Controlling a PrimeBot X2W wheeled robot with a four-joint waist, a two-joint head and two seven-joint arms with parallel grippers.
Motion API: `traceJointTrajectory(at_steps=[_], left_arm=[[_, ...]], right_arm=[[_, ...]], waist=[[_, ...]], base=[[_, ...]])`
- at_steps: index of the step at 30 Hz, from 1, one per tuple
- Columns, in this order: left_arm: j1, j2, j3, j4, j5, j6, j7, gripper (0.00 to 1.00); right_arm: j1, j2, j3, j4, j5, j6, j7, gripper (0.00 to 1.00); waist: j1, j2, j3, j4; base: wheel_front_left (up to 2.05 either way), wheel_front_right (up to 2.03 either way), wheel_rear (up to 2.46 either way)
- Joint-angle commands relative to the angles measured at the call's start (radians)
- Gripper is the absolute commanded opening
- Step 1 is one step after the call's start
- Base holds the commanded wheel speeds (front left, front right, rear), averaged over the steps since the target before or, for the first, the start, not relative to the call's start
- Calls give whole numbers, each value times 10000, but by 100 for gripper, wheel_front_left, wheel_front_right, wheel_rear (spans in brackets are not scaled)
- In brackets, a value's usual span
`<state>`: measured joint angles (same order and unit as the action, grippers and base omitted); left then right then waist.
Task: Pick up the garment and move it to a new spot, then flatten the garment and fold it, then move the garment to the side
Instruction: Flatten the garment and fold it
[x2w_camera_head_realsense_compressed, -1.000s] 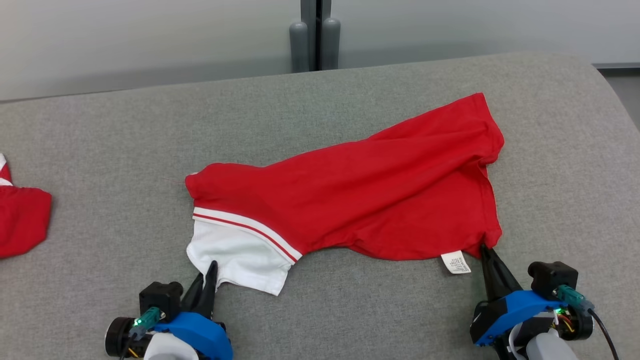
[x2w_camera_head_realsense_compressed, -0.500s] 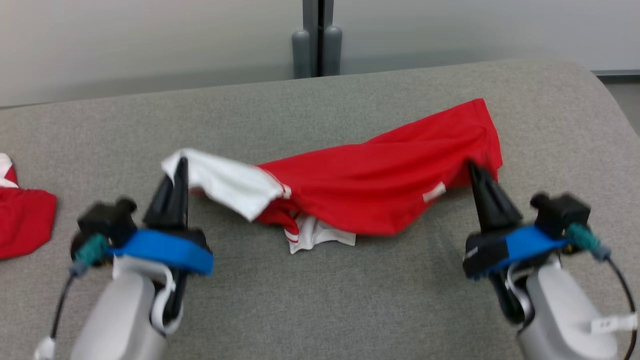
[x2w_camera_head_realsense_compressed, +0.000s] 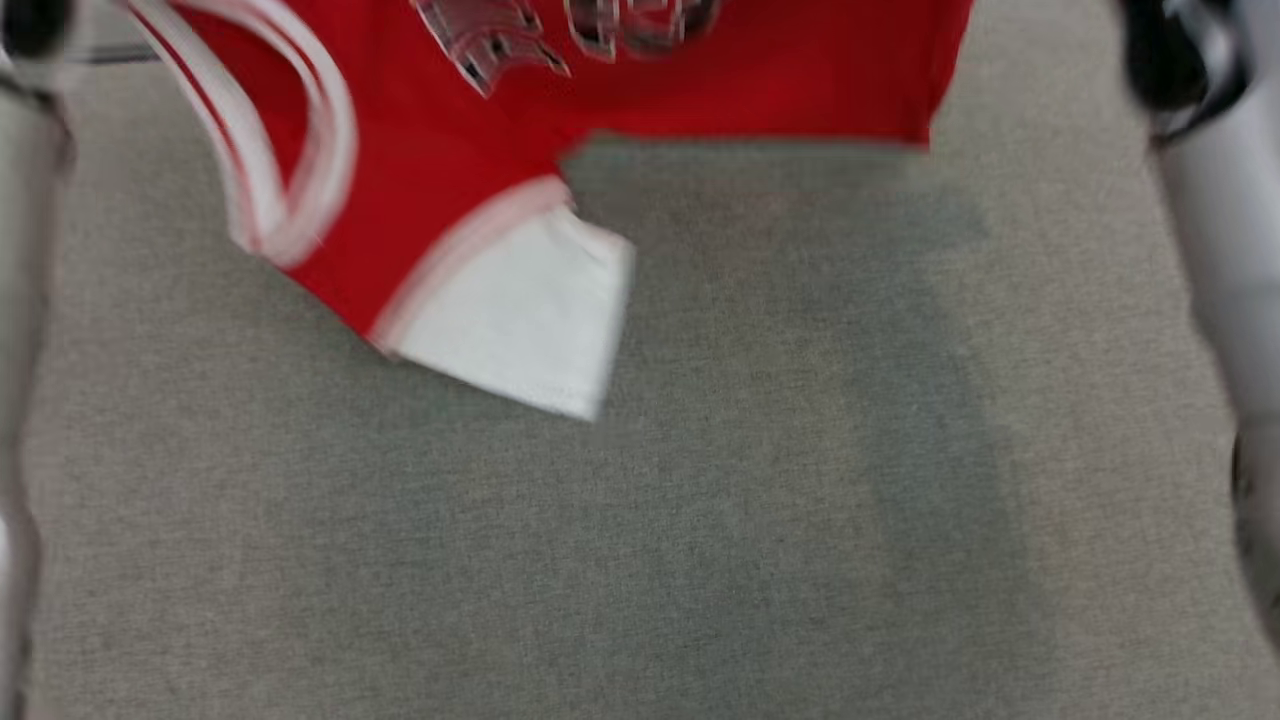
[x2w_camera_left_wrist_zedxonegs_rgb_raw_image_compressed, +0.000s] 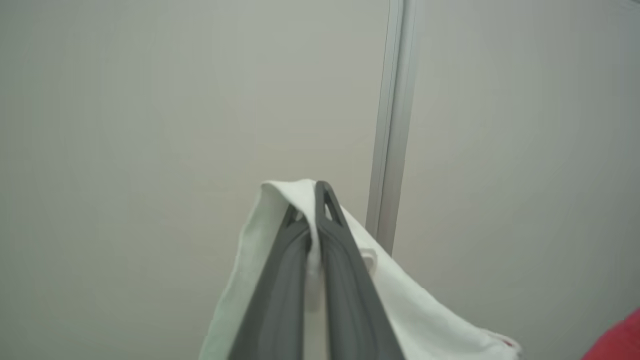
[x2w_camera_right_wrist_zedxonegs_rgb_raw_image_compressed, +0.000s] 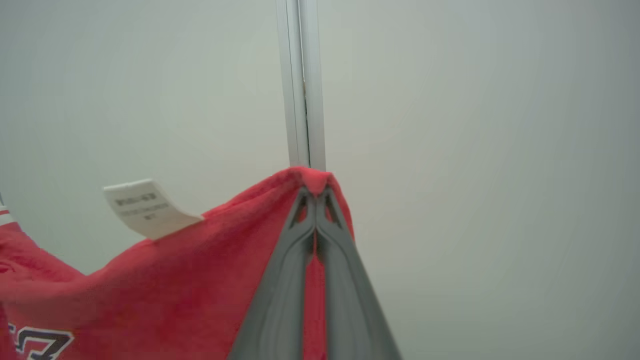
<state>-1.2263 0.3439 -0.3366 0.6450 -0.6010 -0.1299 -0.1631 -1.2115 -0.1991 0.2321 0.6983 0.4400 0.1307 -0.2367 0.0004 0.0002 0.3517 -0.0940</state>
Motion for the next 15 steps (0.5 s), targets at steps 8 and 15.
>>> traceJointTrajectory(at_steps=[8,15], left_arm=[[-4867,-479,-504,1715,-320,-6,-279,0],[-4460,-637,-1661,2262,-1045,-6,-740,0]], right_arm=[[-4452,-484,97,2361,724,2,183,0],[-4268,-452,1138,3172,1251,2,-113,0]], waist=[[-4,-2,1014,245],[-4,-2,1148,281]], base=[[0,0,0],[0,0,0]])
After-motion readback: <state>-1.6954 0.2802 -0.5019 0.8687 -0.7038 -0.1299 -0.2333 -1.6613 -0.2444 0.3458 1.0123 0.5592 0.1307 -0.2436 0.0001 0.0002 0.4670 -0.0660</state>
